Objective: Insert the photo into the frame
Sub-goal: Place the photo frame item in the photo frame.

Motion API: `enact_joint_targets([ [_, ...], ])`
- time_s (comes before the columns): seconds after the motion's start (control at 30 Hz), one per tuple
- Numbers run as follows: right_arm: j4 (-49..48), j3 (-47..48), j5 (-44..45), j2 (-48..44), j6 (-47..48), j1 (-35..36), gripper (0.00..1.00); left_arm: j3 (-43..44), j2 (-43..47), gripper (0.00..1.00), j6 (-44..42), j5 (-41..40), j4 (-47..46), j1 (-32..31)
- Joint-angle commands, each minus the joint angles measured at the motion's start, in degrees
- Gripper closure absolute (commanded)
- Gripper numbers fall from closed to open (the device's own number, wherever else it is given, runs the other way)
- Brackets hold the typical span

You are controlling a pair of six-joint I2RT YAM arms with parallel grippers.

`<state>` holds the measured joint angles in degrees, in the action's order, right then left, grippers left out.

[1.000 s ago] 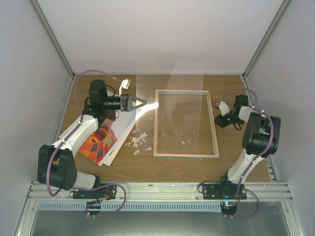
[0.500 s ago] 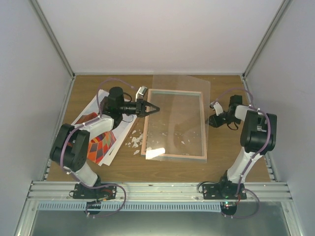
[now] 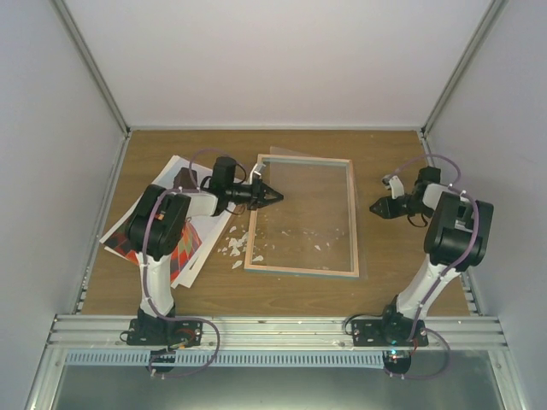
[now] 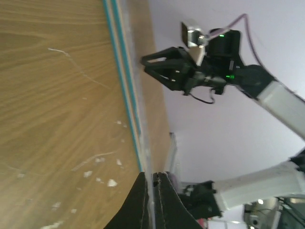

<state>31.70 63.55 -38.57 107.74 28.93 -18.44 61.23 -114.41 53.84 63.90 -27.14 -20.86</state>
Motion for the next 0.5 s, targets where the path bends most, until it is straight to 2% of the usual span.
enact_joint_targets([
  [0.0, -0.48, 0.70, 1.18, -0.06, -2.23, 0.15, 0.71, 4.12, -1.14, 1.00, -12.03, -5.02, 9.11, 0.39],
  [0.2, -0.01, 1.72, 0.81, -2.04, -6.56, 0.08, 0.70, 9.87, -5.06, 1.00, -18.04, -8.48, 19.39, 1.29],
  [0.47, 0.30, 1.97, -1.37, -6.71, -10.41, 0.11, 0.67, 16.28, -7.80, 1.00, -26.70, -7.19, 33.36, 2.12],
])
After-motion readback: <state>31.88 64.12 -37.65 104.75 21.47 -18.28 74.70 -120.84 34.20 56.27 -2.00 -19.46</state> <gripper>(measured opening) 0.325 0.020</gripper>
